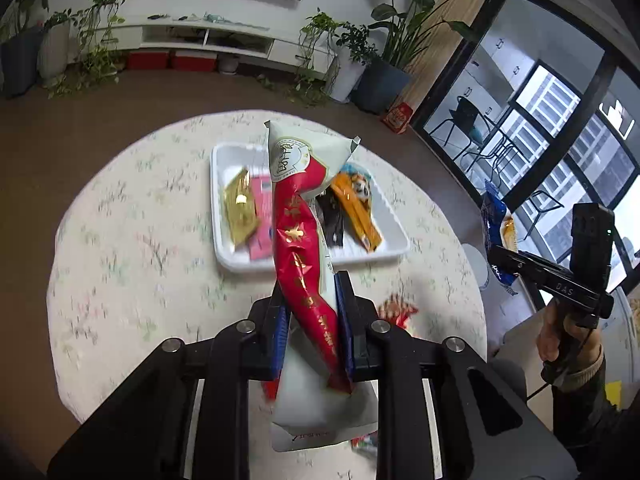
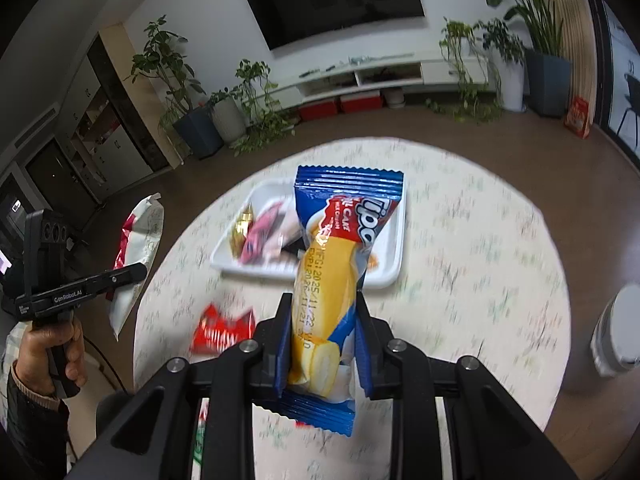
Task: Organize snacks
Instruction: 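Carry the white-red bag and blue Tipo bag over the white tray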
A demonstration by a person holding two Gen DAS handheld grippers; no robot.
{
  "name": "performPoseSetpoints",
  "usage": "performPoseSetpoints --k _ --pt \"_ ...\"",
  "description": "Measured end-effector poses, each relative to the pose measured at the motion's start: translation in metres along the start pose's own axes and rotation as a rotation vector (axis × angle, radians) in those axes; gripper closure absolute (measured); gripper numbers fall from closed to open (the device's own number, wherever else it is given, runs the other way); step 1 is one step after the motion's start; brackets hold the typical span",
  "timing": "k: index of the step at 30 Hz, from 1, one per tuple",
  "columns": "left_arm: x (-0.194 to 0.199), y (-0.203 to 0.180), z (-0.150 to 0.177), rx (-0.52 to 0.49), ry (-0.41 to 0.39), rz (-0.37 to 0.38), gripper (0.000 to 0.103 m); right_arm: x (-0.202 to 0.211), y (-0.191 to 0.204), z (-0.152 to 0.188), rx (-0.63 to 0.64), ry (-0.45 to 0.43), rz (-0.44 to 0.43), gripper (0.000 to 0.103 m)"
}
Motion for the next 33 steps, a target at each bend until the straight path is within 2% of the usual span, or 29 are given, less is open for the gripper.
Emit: performPoseSetpoints --k 6,14,19,24,27,33 --pt "-0.015 -0.003 -0.06 -0.039 -0.007 0.009 0.084 -0.01 0.003 -0.054 0.026 -0.035 0.003 0.074" --pt "-0.072 -0.008 -0.117 -0.078 0.039 0.025 0.084 -0.055 0.024 -0.1 0.096 -0.01 0.006 0.074" --pt "-0.115 -0.005 -0.123 -0.085 0.087 0.034 0.084 -0.099 0.033 -0.107 0.115 0.054 -0.003 0.074" --pt "-0.151 0.01 -0.119 -0.056 0.123 0.009 0.084 -0.14 0.035 -0.098 0.116 0.12 0.002 0.074" --pt "-0.167 0.016 -0.117 -0.045 0.136 0.01 0.084 -0.16 0.039 -0.091 0.122 0.16 0.009 0.074" --pt "-0.19 0.027 -0.117 -0.042 0.151 -0.037 0.084 -0.188 0.038 -0.086 0.124 0.208 0.023 0.074"
Point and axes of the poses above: each gripper's, at about its wrist camera, not at the fingertips, and x roughly against the way its jaws point, y to its left, z to its underside, the point moved 5 cm from there along -x, roughly the way its jaws point, and after that the axes turned 3 degrees about y, right-handed, at the moved point
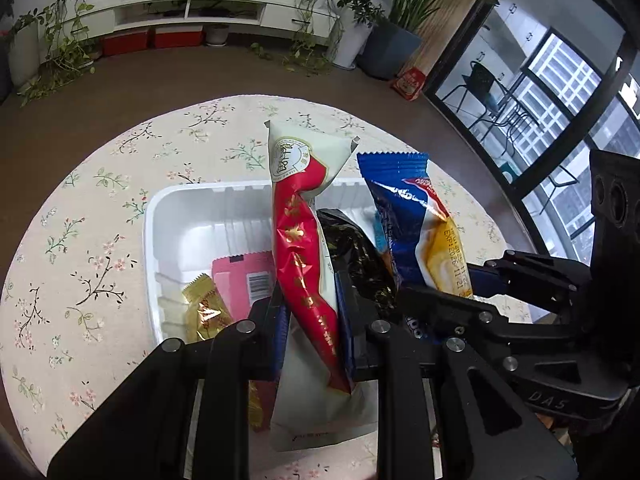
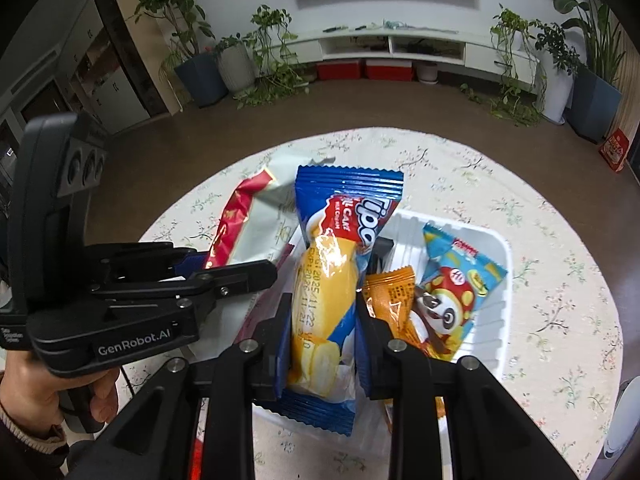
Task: Organize snacks
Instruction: 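Carry the white-red bag and blue Tipo bag over the white tray, then lower both bags into the tray and open both tools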
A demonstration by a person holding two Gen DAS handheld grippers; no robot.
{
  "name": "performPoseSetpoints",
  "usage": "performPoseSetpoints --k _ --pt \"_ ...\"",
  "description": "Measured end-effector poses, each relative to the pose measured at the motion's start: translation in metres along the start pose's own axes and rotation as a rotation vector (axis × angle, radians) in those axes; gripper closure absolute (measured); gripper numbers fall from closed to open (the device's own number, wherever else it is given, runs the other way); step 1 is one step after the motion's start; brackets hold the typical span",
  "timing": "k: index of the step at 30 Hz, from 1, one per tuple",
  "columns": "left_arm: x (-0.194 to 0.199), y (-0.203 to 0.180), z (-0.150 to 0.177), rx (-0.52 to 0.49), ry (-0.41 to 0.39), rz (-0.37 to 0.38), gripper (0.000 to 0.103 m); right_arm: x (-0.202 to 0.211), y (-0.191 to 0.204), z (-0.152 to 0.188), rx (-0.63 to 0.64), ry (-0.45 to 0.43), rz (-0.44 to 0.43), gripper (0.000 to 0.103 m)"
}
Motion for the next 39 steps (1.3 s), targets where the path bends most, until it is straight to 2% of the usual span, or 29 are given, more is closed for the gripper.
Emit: performPoseSetpoints --k 12,30,34,39 --pt "-0.02 0.03 0.011 0.042 0.029 -0.029 0.083 -0.038 0.013 -0.004 0.051 0.077 0.034 0.074" --pt "-0.006 0.028 0.019 0.089 0.011 -0.054 0.08 -0.039 0.011 -0.006 0.017 0.084 0.055 0.072" --pt "-0.002 0.031 0.02 0.102 -0.009 -0.063 0.072 -0.035 0.01 -0.006 0.004 0.079 0.048 0.068" --pt "0.006 0.035 0.023 0.125 -0.042 -0.069 0.052 -0.027 0.006 -0.004 -0.007 0.07 0.04 0.066"
Point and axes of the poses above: each gripper's, at about its wrist camera, not at the fingertips, and x roughly against the way its jaws point, y to its left, z to its underside, the point moved 5 cm from there along -x, roughly the way its jaws point, and after that the axes turned 3 degrees about y, right-handed, at the moved point
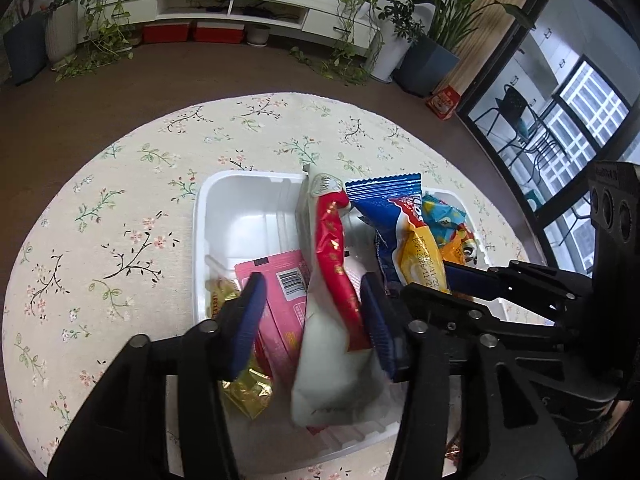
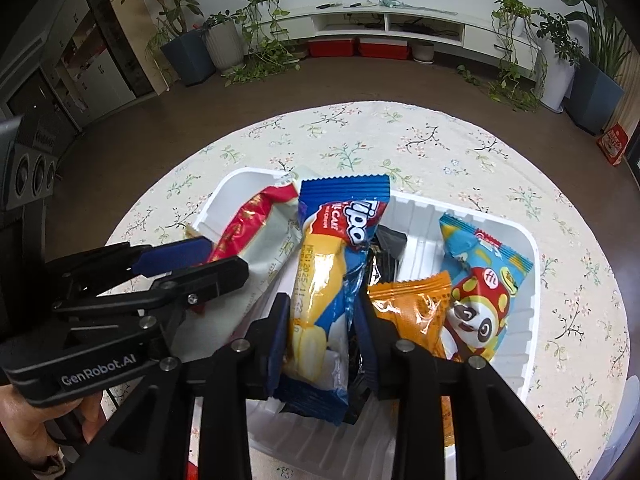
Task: Organize snacks
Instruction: 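Lower both bags into the tray and open both tools, then move the left tool to the red Mylikes bag while the right tool moves to the green packet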
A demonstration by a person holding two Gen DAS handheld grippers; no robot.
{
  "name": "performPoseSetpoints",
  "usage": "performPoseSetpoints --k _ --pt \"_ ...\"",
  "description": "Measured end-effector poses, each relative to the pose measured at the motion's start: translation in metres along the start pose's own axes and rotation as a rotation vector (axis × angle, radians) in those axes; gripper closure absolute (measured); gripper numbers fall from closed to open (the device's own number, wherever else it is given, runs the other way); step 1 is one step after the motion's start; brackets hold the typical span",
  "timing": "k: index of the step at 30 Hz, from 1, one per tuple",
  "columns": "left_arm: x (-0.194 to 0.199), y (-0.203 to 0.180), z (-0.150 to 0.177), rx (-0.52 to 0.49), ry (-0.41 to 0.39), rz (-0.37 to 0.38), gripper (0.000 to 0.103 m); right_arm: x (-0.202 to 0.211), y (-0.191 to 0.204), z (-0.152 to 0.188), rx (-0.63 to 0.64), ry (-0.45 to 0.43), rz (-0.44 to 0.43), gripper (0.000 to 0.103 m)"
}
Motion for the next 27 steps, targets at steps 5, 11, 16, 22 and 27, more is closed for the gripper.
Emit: performPoseSetpoints --k 5,11,16,22,27 --pt "0.014 -0.005 0.0 -0.005 -0.032 0.015 0.042 0.012 -0.002 0.003 -0.016 -0.02 -0.012 0.061" --pt "0.029 -0.015 0.001 -0.022 -0.062 0.042 0.038 0.04 -0.003 0.006 -0.017 -0.07 -0.019 0.06" --pt "0.046 -0.028 0.009 -0.064 -0.082 0.063 0.021 0.073 -0.015 0.016 -0.057 -0.145 -0.051 0.034" --pt "0.068 -0.03 0.031 -0.107 -0.102 0.052 0.005 0.093 -0.029 0.044 -0.1 -0.202 -0.077 0.016" --pt "0.09 -0.042 0.064 -0.238 -0.099 0.031 0.001 0.099 -0.034 0.076 -0.116 -0.208 -0.09 0.015"
Point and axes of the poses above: each gripper's, at about its wrist camera, not at the fingertips, and x roughly against the way its jaws point, y to its left, z to its underside, the point moved 5 cm from there along -x, roughly the way its jaws point, and after that the axes turned 3 degrees about y, right-handed, at the moved point
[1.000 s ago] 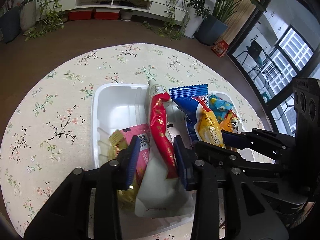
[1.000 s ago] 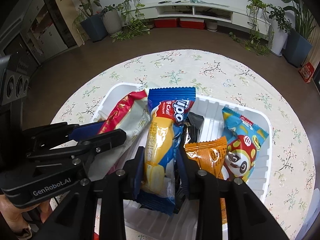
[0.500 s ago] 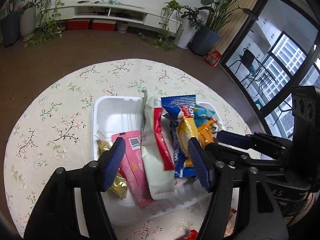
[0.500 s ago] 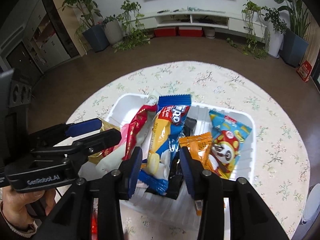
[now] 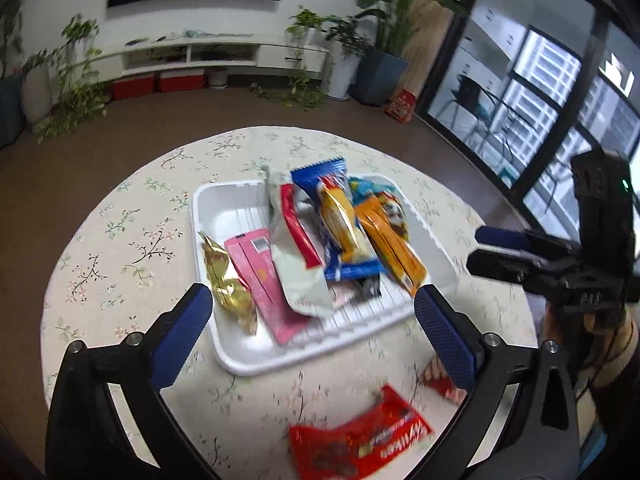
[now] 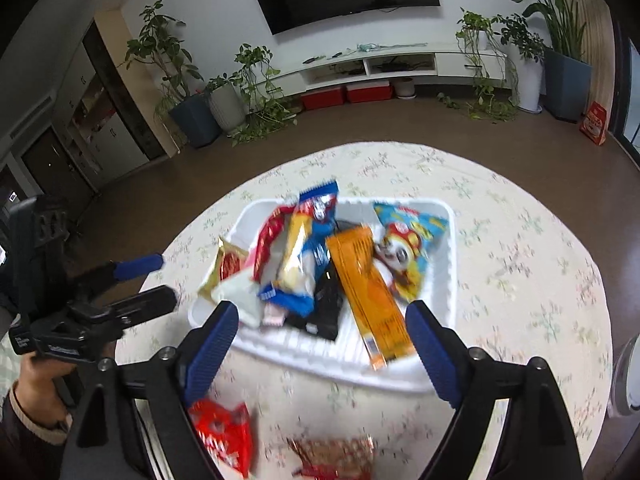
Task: Organize snacks
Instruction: 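Move the left tool to the red Mylikes bag while the right tool moves to the green packet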
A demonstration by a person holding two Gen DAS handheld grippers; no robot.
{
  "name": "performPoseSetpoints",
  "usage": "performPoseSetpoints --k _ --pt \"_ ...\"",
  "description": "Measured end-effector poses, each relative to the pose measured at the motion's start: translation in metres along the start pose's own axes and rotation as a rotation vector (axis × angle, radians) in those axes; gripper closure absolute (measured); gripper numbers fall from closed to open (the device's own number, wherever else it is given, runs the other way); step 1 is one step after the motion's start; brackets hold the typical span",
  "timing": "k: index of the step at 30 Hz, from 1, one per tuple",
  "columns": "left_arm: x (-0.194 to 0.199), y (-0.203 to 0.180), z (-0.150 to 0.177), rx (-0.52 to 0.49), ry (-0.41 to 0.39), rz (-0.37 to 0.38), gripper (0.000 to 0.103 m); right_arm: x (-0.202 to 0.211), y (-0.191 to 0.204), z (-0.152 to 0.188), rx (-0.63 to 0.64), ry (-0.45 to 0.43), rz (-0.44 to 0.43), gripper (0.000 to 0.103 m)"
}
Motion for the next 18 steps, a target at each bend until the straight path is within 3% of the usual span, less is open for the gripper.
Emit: performPoseSetpoints --k 5,9,14,18 --pt "0.019 -0.023 0.042 -0.172 -0.001 -0.02 0.001 0.02 -0.014 0.038 -0.049 -0.02 -0.02 0.015" --pt "0.026 -0.036 0.075 -0.202 0.07 0.032 0.001 0.041 -0.027 0.077 -0.102 -0.04 -0.028 0.015" --pt "0.028 -0.044 0.095 -0.249 0.099 0.062 0.001 0.053 -0.03 0.126 -0.127 -0.004 -0.007 0.015" --pt "0.023 -0.059 0.102 -0.355 0.132 0.049 0.001 0.057 -0.024 0.153 -0.106 0.02 0.023 0.015"
Point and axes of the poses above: each gripper's, at about its wrist camera, not at the fingertips, and x roughly against the way its jaws point, y to its left, z to its underside, the point moved 5 cm from there along -x, roughly the way its jaws point, and after that the axes turned 3 degrees about y, right-handed, at the moved point
